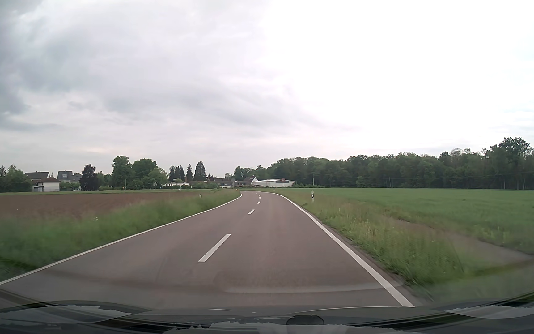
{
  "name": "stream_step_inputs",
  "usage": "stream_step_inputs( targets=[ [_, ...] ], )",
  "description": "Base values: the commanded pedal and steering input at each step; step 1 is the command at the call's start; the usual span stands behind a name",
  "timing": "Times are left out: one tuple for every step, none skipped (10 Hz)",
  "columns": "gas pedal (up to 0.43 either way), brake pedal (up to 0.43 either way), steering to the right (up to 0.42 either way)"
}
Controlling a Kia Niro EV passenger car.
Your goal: Follow the waypoints while adhering to traffic rules and regulations
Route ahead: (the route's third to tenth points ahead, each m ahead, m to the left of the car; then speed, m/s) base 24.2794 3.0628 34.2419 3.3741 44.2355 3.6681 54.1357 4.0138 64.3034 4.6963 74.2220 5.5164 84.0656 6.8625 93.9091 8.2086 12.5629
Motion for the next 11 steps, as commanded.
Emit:
stream_step_inputs(
  targets=[
    [0.079, 0.000, 0.005],
    [0.079, 0.000, 0.005],
    [0.079, 0.000, 0.004],
    [0.079, 0.000, 0.004],
    [0.079, 0.000, 0.004],
    [0.079, 0.000, 0.001],
    [0.079, 0.000, -0.003],
    [0.079, 0.000, -0.004],
    [0.079, 0.000, -0.004],
    [0.079, 0.000, -0.003],
    [0.079, 0.000, -0.002]
  ],
)
